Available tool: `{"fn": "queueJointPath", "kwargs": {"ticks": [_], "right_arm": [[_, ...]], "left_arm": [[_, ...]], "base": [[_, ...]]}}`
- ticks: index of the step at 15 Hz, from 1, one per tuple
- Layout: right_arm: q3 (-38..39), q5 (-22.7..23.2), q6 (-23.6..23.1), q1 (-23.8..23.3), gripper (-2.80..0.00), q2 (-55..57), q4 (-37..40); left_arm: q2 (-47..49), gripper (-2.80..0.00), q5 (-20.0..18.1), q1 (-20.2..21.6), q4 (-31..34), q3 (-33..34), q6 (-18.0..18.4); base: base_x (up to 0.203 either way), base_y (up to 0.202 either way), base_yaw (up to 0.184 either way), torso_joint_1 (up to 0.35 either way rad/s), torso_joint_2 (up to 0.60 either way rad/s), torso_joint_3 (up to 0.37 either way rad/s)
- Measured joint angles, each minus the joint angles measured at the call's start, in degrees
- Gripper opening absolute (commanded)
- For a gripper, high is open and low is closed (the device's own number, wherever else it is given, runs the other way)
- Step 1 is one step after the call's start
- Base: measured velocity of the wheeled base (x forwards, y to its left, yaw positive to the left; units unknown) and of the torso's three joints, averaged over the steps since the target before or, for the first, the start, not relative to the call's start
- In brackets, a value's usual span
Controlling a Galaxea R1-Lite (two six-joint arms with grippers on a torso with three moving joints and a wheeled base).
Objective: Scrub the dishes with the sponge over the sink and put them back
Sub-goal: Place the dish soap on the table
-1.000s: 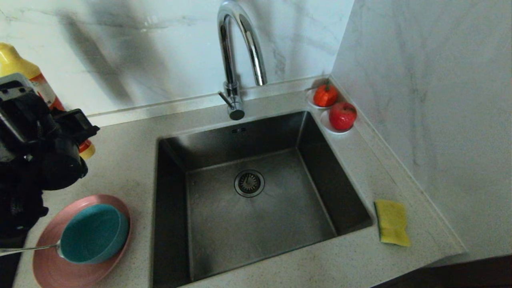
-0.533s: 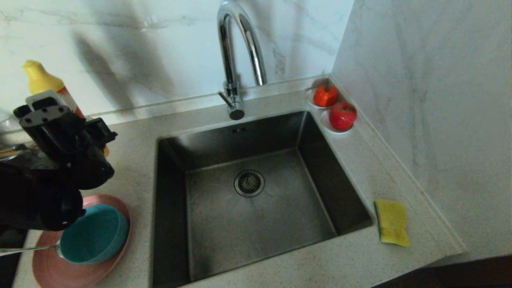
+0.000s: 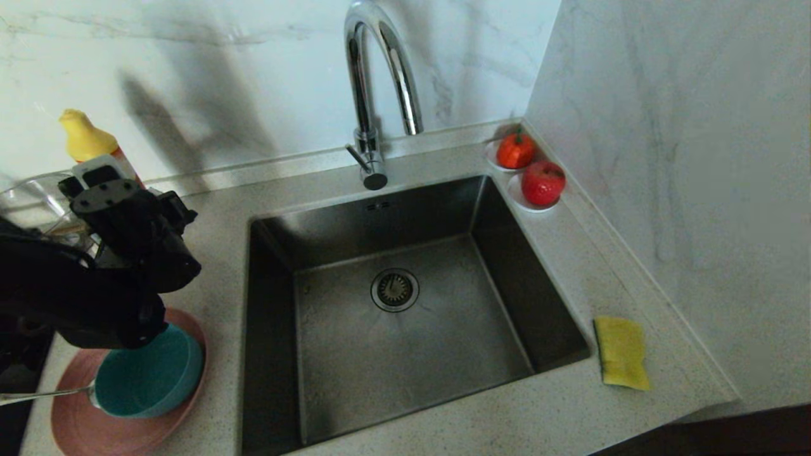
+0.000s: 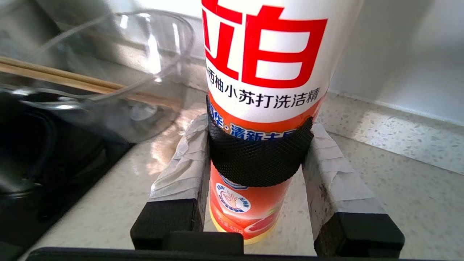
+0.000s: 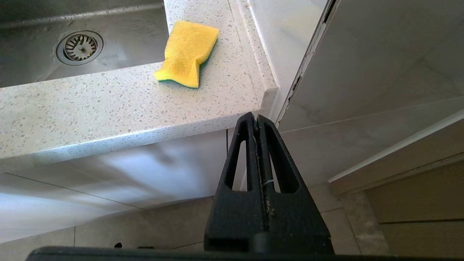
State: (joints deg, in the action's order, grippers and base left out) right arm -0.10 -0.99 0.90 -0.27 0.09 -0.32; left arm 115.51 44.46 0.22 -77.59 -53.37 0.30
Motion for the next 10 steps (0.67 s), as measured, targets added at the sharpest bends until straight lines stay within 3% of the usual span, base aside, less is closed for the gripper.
{"fn": "queueJointPath", "kwargs": {"ticks": [10], "right_arm": [[0.0, 0.0, 0.0, 0.0, -2.8, 0.0, 0.0]], "left_arm": [[4.9, -2.8, 0.0, 0.0, -0.1, -10.1, 0.2]], "base": [[0.0, 0.0, 0.0, 0.0, 0.0, 0.0]]}}
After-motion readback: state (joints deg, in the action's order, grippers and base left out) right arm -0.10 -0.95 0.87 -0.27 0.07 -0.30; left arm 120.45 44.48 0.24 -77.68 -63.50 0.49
